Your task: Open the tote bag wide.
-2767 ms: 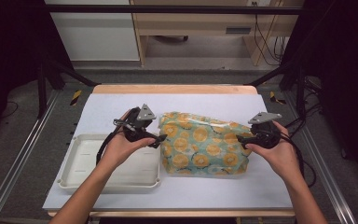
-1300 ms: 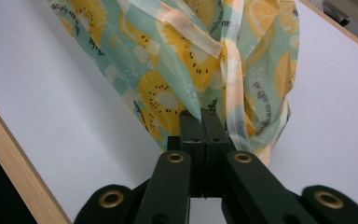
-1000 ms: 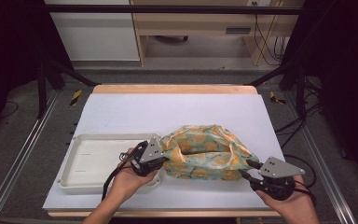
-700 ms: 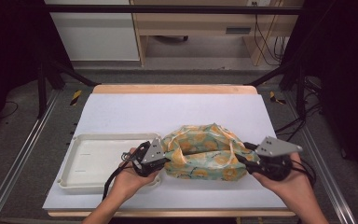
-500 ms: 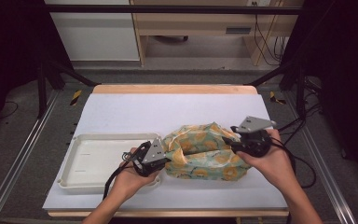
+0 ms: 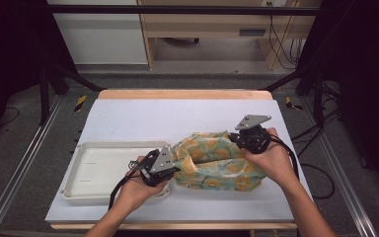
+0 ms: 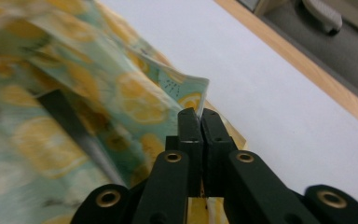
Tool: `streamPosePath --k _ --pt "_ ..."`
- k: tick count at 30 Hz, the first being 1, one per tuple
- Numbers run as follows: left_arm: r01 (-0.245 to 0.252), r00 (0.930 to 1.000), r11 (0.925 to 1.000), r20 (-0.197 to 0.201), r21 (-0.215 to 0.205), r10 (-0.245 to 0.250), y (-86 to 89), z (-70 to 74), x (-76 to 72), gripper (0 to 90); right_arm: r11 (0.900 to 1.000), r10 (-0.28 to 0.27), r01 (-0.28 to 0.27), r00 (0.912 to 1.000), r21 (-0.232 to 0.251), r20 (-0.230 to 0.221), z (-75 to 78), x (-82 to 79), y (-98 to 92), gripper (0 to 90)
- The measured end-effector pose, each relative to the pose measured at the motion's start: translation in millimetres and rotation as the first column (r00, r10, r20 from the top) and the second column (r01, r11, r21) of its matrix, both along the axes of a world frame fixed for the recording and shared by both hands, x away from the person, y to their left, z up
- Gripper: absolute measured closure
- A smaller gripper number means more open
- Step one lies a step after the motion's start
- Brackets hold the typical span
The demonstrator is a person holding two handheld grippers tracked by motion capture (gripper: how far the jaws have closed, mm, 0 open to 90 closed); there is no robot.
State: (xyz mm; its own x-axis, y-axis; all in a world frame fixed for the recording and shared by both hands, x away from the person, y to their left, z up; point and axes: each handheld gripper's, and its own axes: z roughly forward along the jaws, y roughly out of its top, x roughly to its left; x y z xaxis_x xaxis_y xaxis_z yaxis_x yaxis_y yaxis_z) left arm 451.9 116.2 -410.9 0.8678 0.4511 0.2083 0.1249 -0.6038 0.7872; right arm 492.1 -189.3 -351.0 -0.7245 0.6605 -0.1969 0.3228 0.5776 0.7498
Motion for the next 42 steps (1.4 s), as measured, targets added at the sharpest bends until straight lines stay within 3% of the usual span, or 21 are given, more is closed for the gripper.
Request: streamPosePath --k 3,9,13,16,20,24,28,32,34,39,42 --pt "-0.021 0.9998 0.9998 0.006 -0.003 0.021 -1.0 -0.7 3.1 86.4 0.997 0.039 -0.042 0.9978 0.065 0.054 12.0 -29.4 -4.0 89.9" --pt "-0.08 0.9964 0.9967 0.026 -0.01 0.081 -3.9 -2.8 11.3 86.6 0.98 0.144 -0.158 0.9819 0.117 0.123 17.5 -88.2 -10.6 90.0" --pt "-0.126 0.9912 0.9914 0.037 -0.037 0.127 -4.5 -3.3 18.0 86.6 0.967 0.214 -0.226 0.9714 0.121 0.102 2.7 -115.0 -9.9 90.0" --pt "-0.16 0.9855 0.985 0.047 -0.064 0.163 -3.8 -2.9 21.5 86.6 0.962 0.253 -0.257 0.966 0.093 0.055 -18.1 -127.7 -8.2 90.0" --pt "-0.199 0.9772 0.9748 0.056 -0.101 0.205 -1.1 -1.7 25.9 86.9 0.963 0.262 -0.261 0.9647 0.063 -0.022 -48.2 -135.4 -11.1 90.0" --pt "-0.228 0.9676 0.9658 0.082 -0.124 0.239 2.3 -0.4 28.5 87.4 0.968 0.249 -0.245 0.9662 0.052 -0.068 -69.6 -138.9 -18.6 90.0" --pt "-0.221 0.9678 0.9665 0.092 -0.13 0.234 0.8 -2.3 24.9 87.2 0.976 0.214 -0.21 0.9726 0.054 -0.09 -86.2 -138.5 -26.4 90.0" --pt "-0.185 0.9764 0.9744 0.088 -0.127 0.197 -1.9 -2.9 17.3 87.3 0.983 0.183 -0.18 0.977 0.033 -0.11 -101.2 -137.2 -27.2 90.0" --pt "-0.171 0.9786 0.9776 0.094 -0.123 0.183 -1.1 -2.8 13.7 87.3 0.985 0.173 -0.169 0.98 0.046 -0.099 -101.3 -137.8 -28.6 88.6" --pt "-0.151 0.9826 0.9815 0.091 -0.117 0.162 1.2 -4.3 10.6 87.4 0.987 0.148 -0.146 0.988 0.061 -0.043 -86.4 -143.4 -28.4 66.0" --pt "-0.147 0.9831 0.9815 0.091 -0.122 0.159 2.0 -3.8 10.2 87.4 0.987 0.151 -0.15 0.9884 0.063 -0.016 -71.9 -147.1 -27.8 58.5"
